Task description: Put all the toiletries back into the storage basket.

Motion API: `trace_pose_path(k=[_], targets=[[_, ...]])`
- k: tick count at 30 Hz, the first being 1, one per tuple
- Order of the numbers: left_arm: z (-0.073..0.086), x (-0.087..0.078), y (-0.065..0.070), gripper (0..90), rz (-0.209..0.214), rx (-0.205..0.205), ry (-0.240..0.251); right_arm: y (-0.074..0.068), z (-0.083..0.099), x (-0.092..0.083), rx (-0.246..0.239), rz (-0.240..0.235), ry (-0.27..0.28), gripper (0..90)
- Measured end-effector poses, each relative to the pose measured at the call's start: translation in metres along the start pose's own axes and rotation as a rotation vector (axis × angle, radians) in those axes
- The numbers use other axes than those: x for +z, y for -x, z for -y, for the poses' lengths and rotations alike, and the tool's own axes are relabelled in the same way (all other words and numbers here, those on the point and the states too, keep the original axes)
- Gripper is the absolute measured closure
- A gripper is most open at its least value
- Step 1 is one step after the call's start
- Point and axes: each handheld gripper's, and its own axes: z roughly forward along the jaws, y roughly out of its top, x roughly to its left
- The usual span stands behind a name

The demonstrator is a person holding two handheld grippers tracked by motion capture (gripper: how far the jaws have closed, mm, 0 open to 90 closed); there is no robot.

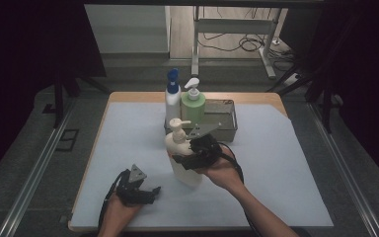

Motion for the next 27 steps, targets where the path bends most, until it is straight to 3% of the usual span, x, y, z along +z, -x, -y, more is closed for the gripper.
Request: trace_pose_path(k=[27], targets=[[0.0,0.0,0.0,14.0,0.001,0.0,0.0,0.034,-0.001,-0.041,0.05,0.08,-0.002,37.0]])
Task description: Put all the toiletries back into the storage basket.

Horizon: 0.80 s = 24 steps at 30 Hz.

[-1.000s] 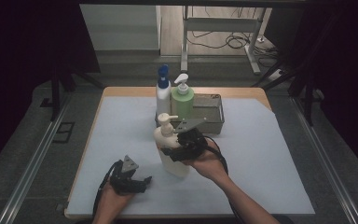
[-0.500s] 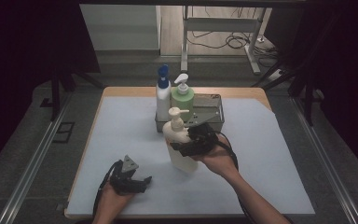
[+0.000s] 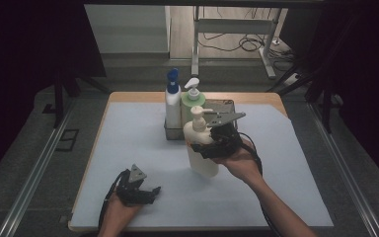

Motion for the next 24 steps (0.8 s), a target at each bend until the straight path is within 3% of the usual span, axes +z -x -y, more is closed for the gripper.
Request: trace_pose_path(k=[24], targets=[[0.0,0.0,0.0,14.0,0.0,0.001,-0.001,0.046,-0.003,-0.031,0.07,0.123,0.016,37.0]])
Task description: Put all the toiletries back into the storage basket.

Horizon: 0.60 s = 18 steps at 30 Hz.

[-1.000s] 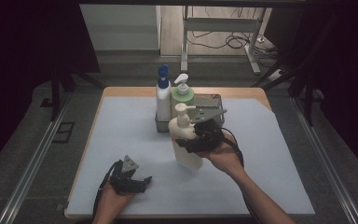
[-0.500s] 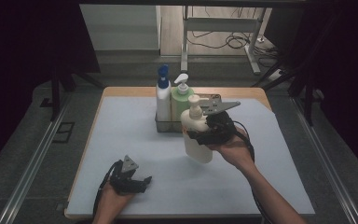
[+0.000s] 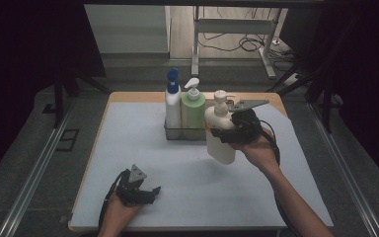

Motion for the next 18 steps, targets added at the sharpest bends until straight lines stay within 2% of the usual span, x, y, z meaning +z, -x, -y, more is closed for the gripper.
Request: trace_pose_path(k=[9,18], targets=[[0.0,0.0,0.0,14.1,0.0,0.0,0.001,0.017,-0.006,-0.002,0.019,0.055,0.007,37.1],[0.0,0.0,0.0,14.1,0.0,-0.002,0.0,0.029,-0.012,0.0,0.042,0.085,0.024,37.1]])
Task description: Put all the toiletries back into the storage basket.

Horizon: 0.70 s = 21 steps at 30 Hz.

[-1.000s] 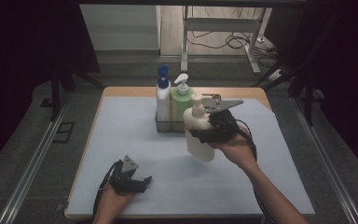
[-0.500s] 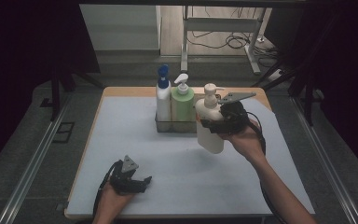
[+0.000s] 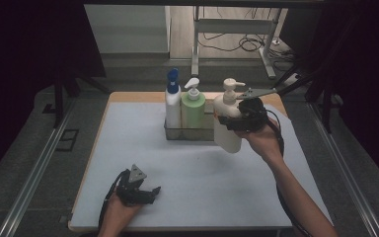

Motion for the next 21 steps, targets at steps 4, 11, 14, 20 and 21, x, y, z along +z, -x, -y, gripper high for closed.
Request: trace_pose_path(k=[4,11,14,20,21], targets=[[0.0,0.0,0.0,14.1,0.0,0.002,0.0,0.005,-0.003,0.002,0.009,0.014,0.007,37.1],[0.0,0.0,0.0,14.1,0.0,0.002,0.001,0.012,-0.01,0.006,0.025,0.043,0.018,37.1],[0.0,0.0,0.0,14.0,0.0,0.002,0.001,0.015,-0.013,0.008,0.029,0.054,0.021,37.1],[0.0,0.0,0.0,14.1,0.0,0.002,0.001,0.019,-0.018,0.014,0.038,0.067,0.029,37.1],[0.0,0.0,0.0,14.1,0.0,0.002,0.001,0.02,-0.019,0.015,0.04,0.07,0.03,37.1]])
